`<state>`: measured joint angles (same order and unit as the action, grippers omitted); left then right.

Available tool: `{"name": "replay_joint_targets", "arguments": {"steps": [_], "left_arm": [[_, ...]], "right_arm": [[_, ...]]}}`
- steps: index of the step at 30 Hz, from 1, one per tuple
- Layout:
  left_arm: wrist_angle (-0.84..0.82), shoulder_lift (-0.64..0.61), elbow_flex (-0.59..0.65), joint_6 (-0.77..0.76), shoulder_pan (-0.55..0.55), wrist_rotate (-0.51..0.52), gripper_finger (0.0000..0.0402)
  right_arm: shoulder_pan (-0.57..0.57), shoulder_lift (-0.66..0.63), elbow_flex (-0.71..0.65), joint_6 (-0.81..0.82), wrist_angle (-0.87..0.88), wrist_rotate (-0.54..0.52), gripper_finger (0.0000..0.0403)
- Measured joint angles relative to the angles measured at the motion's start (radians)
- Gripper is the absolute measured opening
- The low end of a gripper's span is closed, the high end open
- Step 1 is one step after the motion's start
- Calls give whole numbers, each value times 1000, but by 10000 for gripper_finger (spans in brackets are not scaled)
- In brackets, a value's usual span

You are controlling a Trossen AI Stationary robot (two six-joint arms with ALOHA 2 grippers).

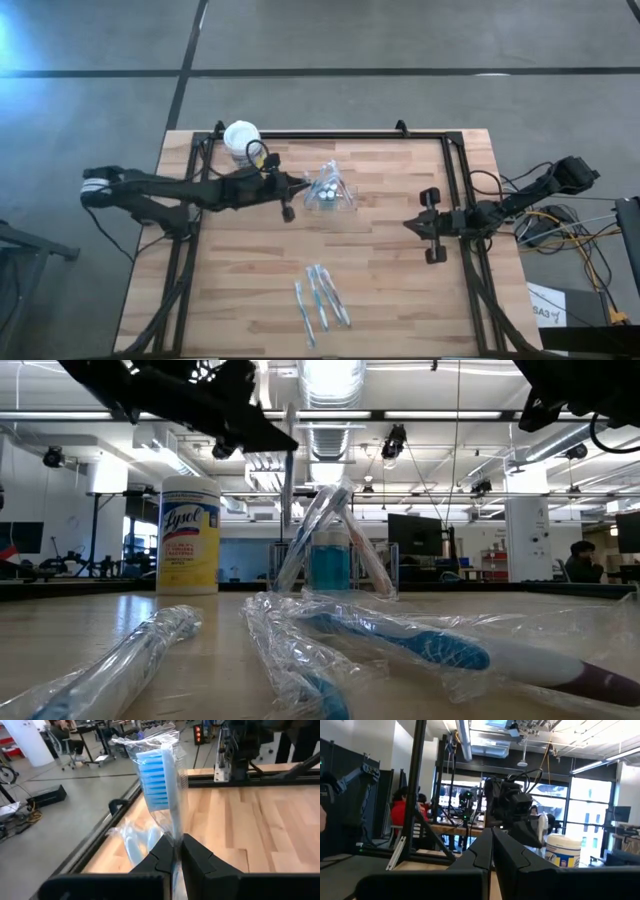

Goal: Pick & Place toothbrushing station
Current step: Put the blue toothbrush into the left section of the transparent organizer

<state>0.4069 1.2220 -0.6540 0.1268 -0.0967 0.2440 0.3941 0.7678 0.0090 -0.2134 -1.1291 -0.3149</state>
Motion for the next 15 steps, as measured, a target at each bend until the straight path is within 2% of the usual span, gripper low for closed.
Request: {"name": "replay_joint_targets", "arguments": {"steps": [15], "left_arm": [[96, 174, 11, -8, -33, 18, 17]], "right_arm": [[0, 0, 0, 5, -4, 0, 8]]}}
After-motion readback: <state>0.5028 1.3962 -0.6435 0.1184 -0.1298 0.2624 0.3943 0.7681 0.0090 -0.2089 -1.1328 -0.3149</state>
